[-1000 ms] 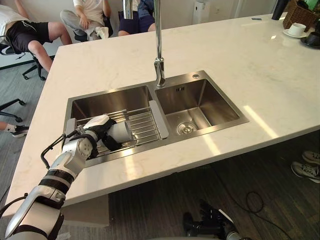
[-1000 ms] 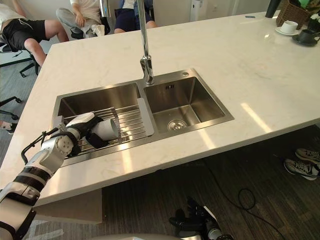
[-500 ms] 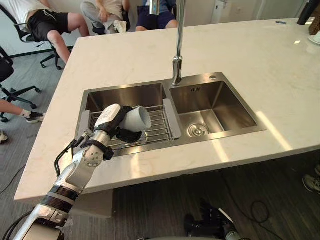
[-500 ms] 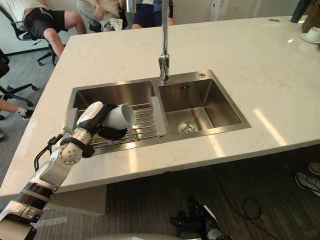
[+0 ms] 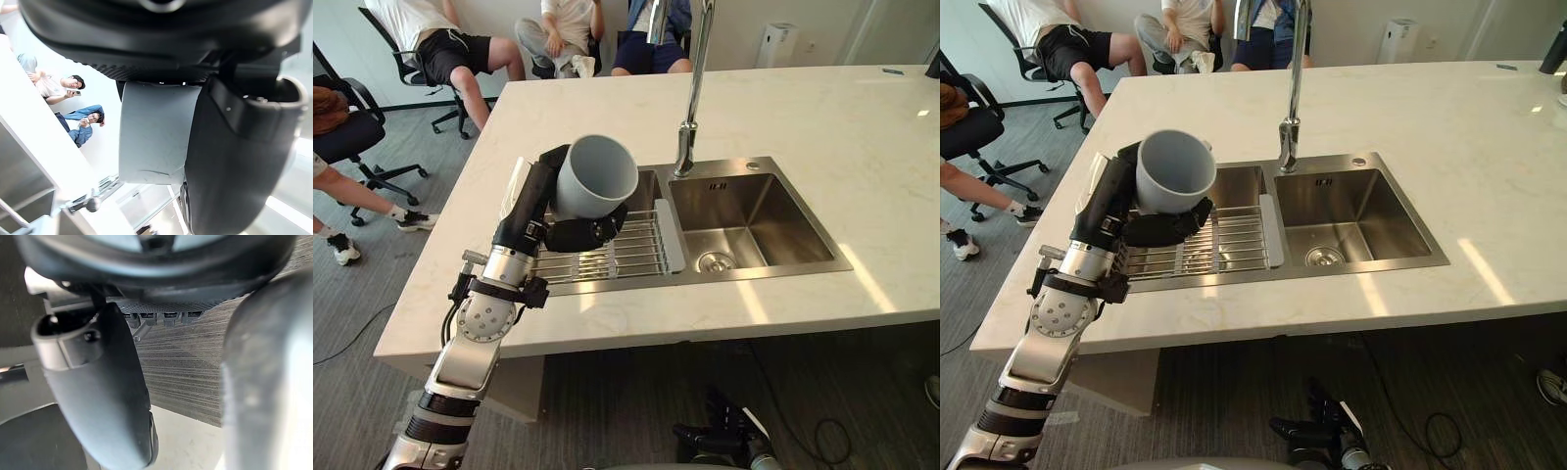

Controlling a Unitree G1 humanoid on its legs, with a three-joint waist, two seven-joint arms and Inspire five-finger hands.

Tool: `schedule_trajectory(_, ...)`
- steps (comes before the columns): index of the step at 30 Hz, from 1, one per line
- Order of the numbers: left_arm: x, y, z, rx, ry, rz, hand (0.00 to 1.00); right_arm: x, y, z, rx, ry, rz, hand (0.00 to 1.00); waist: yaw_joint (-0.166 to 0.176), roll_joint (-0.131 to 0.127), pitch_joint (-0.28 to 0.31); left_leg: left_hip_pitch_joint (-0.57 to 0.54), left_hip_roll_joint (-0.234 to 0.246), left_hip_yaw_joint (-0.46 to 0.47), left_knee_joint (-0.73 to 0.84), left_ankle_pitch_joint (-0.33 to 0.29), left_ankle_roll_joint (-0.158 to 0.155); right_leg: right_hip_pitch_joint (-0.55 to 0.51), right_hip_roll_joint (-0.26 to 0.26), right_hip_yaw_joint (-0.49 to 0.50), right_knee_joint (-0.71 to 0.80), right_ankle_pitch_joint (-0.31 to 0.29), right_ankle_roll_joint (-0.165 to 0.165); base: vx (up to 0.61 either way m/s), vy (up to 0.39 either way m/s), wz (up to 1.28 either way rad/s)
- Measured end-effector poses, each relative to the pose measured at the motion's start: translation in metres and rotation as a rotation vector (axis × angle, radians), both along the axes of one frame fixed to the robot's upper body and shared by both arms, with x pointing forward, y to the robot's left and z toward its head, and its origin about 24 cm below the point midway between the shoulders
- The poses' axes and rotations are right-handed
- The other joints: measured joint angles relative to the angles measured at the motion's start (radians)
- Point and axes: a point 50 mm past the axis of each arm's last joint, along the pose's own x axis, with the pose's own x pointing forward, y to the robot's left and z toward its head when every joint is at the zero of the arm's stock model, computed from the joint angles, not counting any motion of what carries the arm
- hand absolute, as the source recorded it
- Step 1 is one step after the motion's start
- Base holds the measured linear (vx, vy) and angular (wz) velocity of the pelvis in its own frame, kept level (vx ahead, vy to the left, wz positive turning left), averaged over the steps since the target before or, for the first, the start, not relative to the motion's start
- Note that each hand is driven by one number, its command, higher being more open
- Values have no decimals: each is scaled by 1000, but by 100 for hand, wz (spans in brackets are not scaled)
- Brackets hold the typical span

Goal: Walk over to the sink, pick up the cup, carry it to the dishwasher, place the cup inside the dishwasher, then close the dishwasher door

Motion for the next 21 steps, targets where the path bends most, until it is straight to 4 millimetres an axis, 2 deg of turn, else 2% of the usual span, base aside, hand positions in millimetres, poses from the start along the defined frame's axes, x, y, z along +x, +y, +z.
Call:
schedule_trajectory(5, -20, 1, -26, -185, 107, -47, 0, 5, 9, 1, 24, -33, -9, 100, 26, -2, -3, -1, -9, -32, 1, 4, 7, 19, -6, -28, 5, -3, 3, -12, 5, 18)
schedule_trajectory(9, -34, 4, -46, -254, 193, -36, 0, 5, 11, 3, 34, -49, -28, 100, 48, -2, -22, -8, -20, -71, -10, 16, 17, 29, -20, -64, 6, -11, 14, -32, 10, 29)
schedule_trajectory(13, -46, 1, -52, -319, 221, -62, 0, 4, 9, 4, 29, -52, -30, 100, 55, 2, -31, -5, -33, -127, -59, 38, 22, 45, -33, -116, 6, -34, 33, -13, -4, 51)
schedule_trajectory(15, -52, -1, -52, -322, 224, -85, 0, 4, 10, 4, 32, -53, -31, 100, 55, 0, -34, 0, -29, -118, -87, 37, 25, 56, -35, -133, 6, -53, 40, 10, -15, 63)
schedule_trajectory(17, -57, -5, -52, -343, 210, -134, 0, 6, 9, 6, 27, -65, -32, 100, 67, 0, -44, -43, 18, 52, -33, 29, 32, 62, -55, -212, 7, -57, 50, 67, 2, 94)
schedule_trajectory(18, -58, -8, -52, -349, 208, -145, 0, 7, 7, 7, 24, -70, -36, 100, 68, -1, -49, -58, 34, 109, -13, 21, 45, 63, -62, -244, 8, -51, 44, 142, 100, 152)
schedule_trajectory(19, -58, -15, -52, -363, 196, -178, 0, 13, 2, 10, 8, -94, -44, 100, 67, -1, -52, -91, 87, 293, 59, 20, 100, 65, -94, -324, 37, -65, 41, 117, 124, 153)
schedule_trajectory(20, -58, -19, -52, -365, 192, -200, 0, 16, -3, 12, -7, -103, -46, 100, 66, 2, -52, -114, 97, 359, 110, 26, 104, 65, -109, -360, 66, -82, 45, 89, 196, 215)
schedule_trajectory(21, -56, -29, -52, -378, 195, -248, 0, 21, -13, 16, -42, -118, -53, 100, 61, 14, -41, -137, 108, 446, 183, 35, 108, 51, -162, -435, 209, -145, 39, -48, 212, 212)
